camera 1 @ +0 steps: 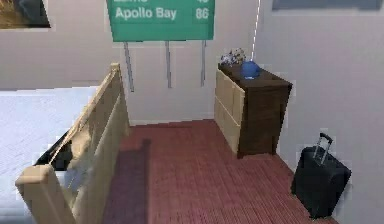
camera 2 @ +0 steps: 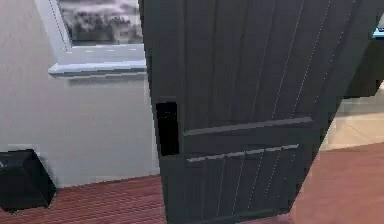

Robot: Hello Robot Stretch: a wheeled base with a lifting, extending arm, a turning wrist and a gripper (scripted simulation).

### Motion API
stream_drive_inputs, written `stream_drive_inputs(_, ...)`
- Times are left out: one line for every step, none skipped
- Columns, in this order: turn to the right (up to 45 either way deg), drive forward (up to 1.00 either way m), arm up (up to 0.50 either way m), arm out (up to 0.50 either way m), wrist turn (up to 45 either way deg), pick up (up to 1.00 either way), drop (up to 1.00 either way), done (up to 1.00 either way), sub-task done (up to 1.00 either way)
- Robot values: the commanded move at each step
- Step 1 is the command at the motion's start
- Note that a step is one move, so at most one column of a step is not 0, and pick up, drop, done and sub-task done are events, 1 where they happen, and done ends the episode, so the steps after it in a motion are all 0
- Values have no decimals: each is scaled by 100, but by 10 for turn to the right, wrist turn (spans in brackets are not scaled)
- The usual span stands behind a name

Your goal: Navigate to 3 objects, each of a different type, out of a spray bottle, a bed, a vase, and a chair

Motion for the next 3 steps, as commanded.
stream_drive_inputs(450, 0, 0, 0, 0, 0, 0, 0, 0)
stream_drive_inputs(450, 0, 0, 0, 0, 0, 0, 0, 0)
stream_drive_inputs(180, 0, 0, 0, 0, 0, 0, 0, 0)
